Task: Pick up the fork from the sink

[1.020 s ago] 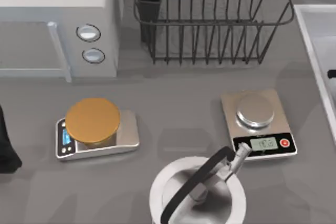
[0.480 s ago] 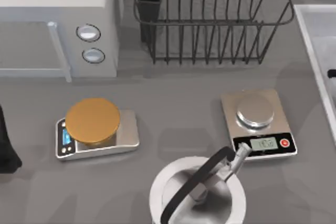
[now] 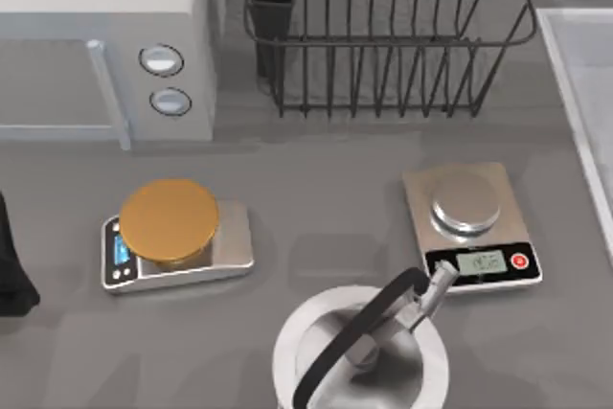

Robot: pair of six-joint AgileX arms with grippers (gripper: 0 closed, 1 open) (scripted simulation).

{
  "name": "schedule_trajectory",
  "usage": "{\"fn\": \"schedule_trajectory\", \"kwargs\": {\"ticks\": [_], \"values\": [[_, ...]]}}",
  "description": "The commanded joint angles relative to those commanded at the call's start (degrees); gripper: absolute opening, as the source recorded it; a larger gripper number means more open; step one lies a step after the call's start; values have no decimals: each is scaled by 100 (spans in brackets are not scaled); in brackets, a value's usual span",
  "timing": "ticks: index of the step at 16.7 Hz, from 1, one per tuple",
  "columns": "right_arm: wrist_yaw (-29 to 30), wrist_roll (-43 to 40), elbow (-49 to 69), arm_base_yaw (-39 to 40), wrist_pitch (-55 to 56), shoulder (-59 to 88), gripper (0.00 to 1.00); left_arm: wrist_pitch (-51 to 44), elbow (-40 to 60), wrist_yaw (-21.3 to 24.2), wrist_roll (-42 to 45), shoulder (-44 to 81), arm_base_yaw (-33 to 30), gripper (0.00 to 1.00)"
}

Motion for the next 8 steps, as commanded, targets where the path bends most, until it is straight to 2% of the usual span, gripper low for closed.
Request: {"fn": "schedule_trajectory", "kwargs": {"ticks": [3,8], "values": [[-3,-2,482,0,-629,-235,0,0,0,0,0,0,0,100],[-6,6,572,8,-729,-283,0,0,0,0,0,0,0,100]]}}
